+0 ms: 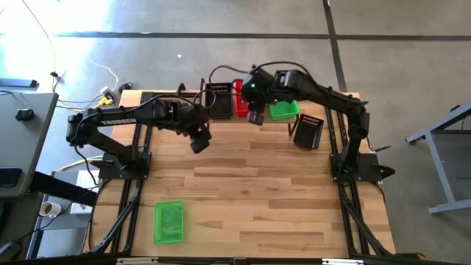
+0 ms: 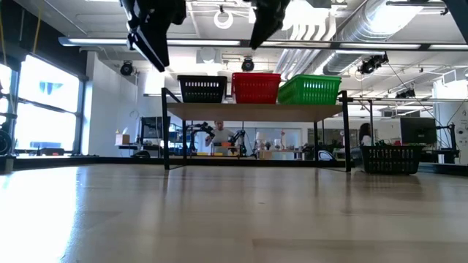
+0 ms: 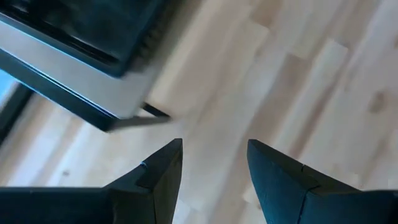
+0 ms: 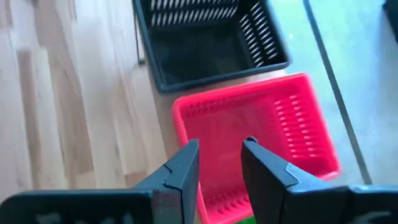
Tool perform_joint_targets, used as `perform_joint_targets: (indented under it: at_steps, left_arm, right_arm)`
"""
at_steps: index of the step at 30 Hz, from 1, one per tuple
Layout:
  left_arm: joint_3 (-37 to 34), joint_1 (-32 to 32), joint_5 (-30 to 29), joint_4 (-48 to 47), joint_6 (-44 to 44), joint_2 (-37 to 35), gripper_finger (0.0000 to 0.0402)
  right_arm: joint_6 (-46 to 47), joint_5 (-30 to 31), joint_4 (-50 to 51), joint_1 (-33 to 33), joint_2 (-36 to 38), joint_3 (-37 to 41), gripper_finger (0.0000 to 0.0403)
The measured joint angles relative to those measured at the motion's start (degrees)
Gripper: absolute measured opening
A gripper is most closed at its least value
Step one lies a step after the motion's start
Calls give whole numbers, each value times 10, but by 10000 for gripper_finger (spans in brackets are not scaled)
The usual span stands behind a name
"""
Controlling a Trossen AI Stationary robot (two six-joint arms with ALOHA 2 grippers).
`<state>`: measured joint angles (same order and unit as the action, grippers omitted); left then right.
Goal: Stack baskets on shelf by color
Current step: Stack the green bin on the stacked green bins on the shelf
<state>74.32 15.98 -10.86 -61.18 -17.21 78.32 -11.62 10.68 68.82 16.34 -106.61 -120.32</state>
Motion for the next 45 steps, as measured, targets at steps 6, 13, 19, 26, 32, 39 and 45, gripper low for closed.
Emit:
perform_joint_targets:
  at_steps: [6, 13, 19, 26, 32, 39, 45]
  left_arm:
    - [0, -46, 21, -45, -8, 0, 170]
    - [0, -139, 28, -103, -6, 0, 170]
    - [0, -205, 88, -122, -2, 0, 170]
    - [-27, -274, 123, -123, -27, 0, 170]
    - [-76, -340, 124, -114, -84, 0, 170]
    - [-126, -409, 158, -61, -151, 0, 170]
    - [-175, -448, 158, -18, -210, 0, 170]
  right_arm:
    - [55, -23, 40, 0, 1, -72, 103]
    - [108, -66, 74, -19, 1, -84, 103]
    - [156, -66, 97, -60, 1, -78, 103]
    - [197, -66, 99, -119, 1, -78, 103]
    - [218, -66, 99, -161, 1, -78, 103]
    - [222, -66, 99, -204, 1, -78, 103]
    - [221, -66, 99, -237, 1, -78, 103]
